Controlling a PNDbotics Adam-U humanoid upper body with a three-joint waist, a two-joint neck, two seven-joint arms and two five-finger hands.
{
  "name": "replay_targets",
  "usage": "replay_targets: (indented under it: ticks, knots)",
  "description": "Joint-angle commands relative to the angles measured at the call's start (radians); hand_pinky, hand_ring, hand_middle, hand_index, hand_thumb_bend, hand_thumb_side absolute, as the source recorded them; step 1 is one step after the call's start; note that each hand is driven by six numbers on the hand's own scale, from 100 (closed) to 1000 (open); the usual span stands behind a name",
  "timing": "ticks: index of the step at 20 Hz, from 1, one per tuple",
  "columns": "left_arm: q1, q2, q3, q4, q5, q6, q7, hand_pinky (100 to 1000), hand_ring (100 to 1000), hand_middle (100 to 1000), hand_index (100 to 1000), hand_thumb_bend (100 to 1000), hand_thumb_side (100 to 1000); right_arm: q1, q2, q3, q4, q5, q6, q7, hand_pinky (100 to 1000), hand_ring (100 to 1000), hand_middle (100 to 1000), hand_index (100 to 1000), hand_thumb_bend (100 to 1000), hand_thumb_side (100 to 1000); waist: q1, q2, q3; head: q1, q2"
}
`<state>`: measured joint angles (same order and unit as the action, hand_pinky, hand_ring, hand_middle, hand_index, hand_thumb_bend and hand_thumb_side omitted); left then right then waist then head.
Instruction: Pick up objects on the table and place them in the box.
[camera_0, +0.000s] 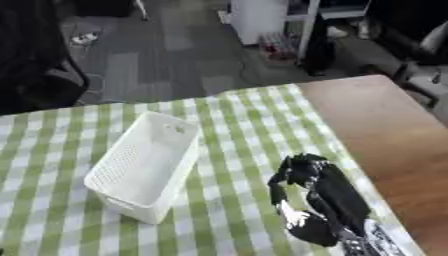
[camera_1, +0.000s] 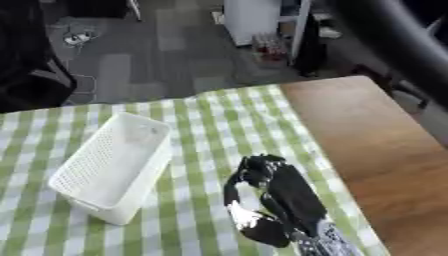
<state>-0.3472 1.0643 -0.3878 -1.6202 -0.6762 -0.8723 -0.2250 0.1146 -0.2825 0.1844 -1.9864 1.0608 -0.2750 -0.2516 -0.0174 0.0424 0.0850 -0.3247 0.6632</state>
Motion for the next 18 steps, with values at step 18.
replay_targets:
  ticks: [18]
  knots:
    - [-0.155, 0.043, 0.101, 0.029, 0.304, -0.035, -0.202, 100, 100, 100, 240, 100, 506, -0.005, -0.014, -0.005, -0.014, -0.001, -0.001, -0.001, 505, 387, 454, 559, 100, 1000, 0.013, -0.011, -0.001, 0.021, -0.001]
